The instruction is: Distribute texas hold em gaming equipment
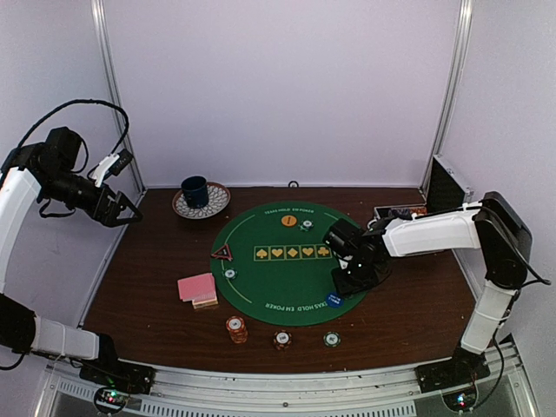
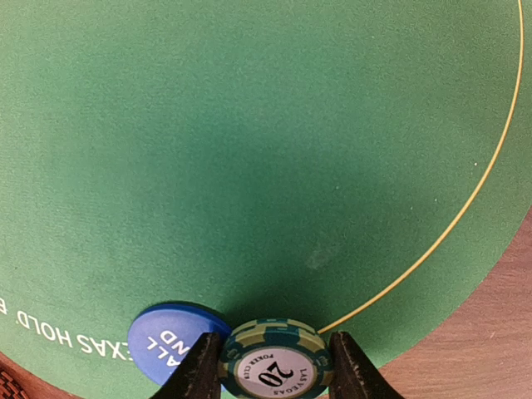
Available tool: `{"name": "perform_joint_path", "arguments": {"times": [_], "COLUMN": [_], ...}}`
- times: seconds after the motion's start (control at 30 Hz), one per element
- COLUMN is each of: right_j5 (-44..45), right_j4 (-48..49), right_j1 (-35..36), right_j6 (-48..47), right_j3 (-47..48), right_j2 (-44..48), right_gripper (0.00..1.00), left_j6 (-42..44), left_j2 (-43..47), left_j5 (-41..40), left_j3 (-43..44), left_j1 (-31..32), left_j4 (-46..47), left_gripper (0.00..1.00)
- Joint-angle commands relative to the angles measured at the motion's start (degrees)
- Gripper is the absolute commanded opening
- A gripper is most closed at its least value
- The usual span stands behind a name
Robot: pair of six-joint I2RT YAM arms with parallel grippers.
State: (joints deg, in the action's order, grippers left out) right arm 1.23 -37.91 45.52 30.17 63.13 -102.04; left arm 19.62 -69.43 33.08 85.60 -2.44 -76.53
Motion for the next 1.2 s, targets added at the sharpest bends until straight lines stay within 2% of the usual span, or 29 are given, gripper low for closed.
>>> {"name": "perform_joint_path", "arguments": {"times": [0.0, 0.23, 0.8, 1.03, 1.1, 1.17], "right_j5": [0.0, 0.5, 3.1, 1.1, 0.5, 0.4], "right_j4": [2.5, 2.6, 0.5, 1.9, 2.3, 2.3], "right_j1": [-1.0, -1.0, -2.6, -2.6, -2.6, -2.6], "right_j6": [0.2, 0.1, -1.1, -0.5, -0.5, -0.5], "right_j3": [-1.6, -2.0, -2.2, -3.2, -3.5, -3.6], "right_j2": [-0.8, -0.7, 1.6, 0.6, 0.4, 0.4], "right_gripper": [0.21, 0.30, 0.29, 0.29, 0.33, 0.47], "left_j6": [0.5, 0.5, 0.4, 0.4, 0.5, 0.5], "left_j2": [-0.3, -0.5, -0.2, -0.3, -0.2, -0.1], "left_j5": [0.7, 0.9, 0.8, 1.0, 0.9, 0.8], "left_j3": [0.1, 0.1, -0.3, -0.3, -0.3, -0.3], "left_j1": [-0.4, -0.4, -0.4, -0.4, -0.4, -0.4], "left_j4": [0.8, 0.8, 0.8, 0.7, 0.7, 0.8], "left_gripper": [0.98, 0.98, 0.98, 0.98, 0.98, 0.98]}}
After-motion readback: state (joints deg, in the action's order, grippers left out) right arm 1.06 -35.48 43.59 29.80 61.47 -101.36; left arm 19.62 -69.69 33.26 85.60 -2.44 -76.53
